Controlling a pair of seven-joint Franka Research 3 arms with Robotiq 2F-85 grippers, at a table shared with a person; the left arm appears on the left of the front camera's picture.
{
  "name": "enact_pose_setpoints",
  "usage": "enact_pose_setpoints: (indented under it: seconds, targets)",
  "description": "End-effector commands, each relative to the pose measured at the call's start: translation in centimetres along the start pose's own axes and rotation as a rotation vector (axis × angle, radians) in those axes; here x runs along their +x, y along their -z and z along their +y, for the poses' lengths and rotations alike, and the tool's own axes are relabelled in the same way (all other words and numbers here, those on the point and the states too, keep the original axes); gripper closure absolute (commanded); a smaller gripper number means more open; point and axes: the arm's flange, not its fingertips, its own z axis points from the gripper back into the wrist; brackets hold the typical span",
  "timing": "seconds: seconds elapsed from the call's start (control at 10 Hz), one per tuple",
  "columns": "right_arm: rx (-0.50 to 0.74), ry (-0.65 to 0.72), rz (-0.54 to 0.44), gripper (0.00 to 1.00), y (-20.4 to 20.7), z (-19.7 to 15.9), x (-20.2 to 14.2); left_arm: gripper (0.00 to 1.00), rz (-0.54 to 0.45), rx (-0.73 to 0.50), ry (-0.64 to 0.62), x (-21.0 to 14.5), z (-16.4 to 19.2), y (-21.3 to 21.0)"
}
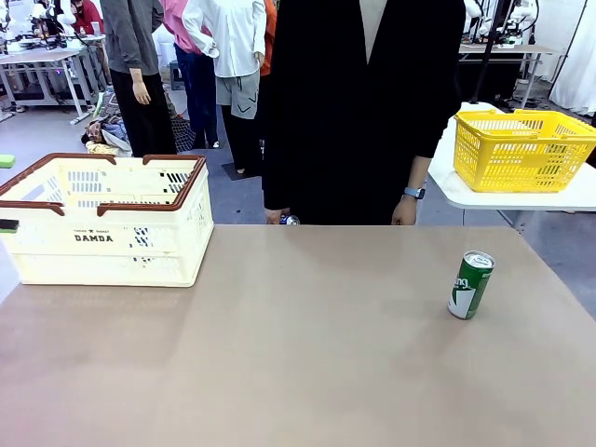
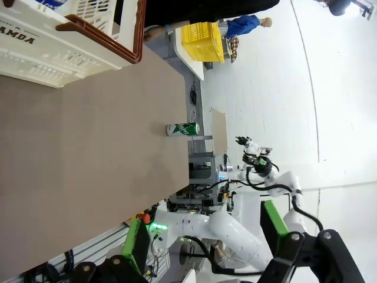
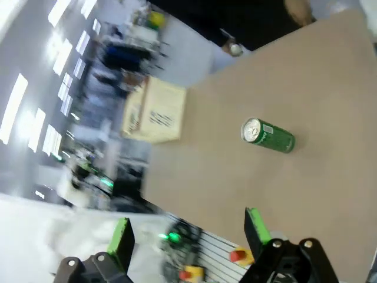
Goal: Place the drinks into the Shopping basket.
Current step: Pick up one drink and place it into the Shopping basket.
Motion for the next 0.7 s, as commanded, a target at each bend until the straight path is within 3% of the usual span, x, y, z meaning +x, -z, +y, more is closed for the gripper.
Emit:
enact_pose_setpoints:
  seconds: [0.0, 0.3, 0.4, 0.6]
  targets:
    - [-0.278, -0.275, 0.243, 0.0, 10.8, 7.0, 0.9, 0.0, -0.002, -0.024, 0.013, 0.0, -0.1, -0.2]
    - [-0.489, -0.451, 0.362, 0.0, 21.0, 8.9, -2.5, 0.0, -0.002, -0.024, 0.013, 0.0, -0.1, -0.2]
    - [-0.479, -0.473, 0.325, 0.0, 21.8, 9.1, -3.6, 0.0, -0.002, -0.024, 0.013, 0.0, -0.1, -0.2]
    - [-0.413, -0.409, 0.346, 0.0, 19.8, 11.2, -2.1, 0.0, -0.002, -0.024, 0.013, 0.0, -0.1, -0.2]
